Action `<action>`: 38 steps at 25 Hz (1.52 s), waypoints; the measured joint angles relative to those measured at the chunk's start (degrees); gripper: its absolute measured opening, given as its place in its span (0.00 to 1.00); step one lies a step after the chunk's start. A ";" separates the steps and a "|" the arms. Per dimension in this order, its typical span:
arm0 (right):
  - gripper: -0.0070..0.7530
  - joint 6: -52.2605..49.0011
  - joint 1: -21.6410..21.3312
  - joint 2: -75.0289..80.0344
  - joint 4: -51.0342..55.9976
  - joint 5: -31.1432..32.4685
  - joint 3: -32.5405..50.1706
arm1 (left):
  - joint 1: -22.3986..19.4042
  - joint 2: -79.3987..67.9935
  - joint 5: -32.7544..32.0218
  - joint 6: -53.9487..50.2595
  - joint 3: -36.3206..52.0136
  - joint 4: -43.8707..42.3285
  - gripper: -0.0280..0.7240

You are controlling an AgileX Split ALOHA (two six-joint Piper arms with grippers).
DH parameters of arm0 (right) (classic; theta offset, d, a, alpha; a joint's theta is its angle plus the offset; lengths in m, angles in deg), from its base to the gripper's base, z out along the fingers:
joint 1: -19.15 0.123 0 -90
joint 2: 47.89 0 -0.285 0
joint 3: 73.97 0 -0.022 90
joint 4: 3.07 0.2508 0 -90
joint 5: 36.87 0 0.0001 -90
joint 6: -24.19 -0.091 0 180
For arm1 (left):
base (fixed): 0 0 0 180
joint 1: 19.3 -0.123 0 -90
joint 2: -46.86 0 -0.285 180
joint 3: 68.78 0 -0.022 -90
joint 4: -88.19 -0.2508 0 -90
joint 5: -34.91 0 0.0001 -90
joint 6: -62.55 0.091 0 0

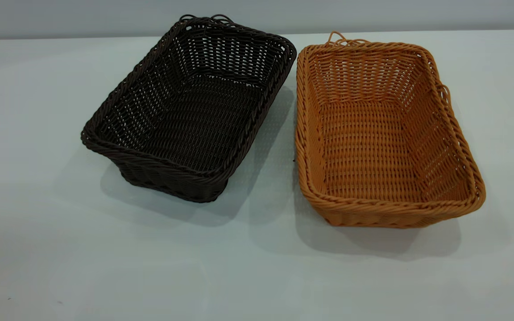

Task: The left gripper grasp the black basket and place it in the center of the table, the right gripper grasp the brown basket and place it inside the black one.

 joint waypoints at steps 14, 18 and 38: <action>0.32 0.00 0.00 0.00 0.00 0.00 0.00 | 0.00 0.00 0.00 0.05 0.00 0.00 0.78; 0.32 0.00 0.00 0.00 0.00 0.00 0.00 | 0.00 0.00 0.00 0.05 0.00 0.00 0.78; 0.32 0.00 0.00 0.00 2.20 -0.06 0.00 | 0.00 -0.94 0.80 -0.15 -0.42 0.00 0.78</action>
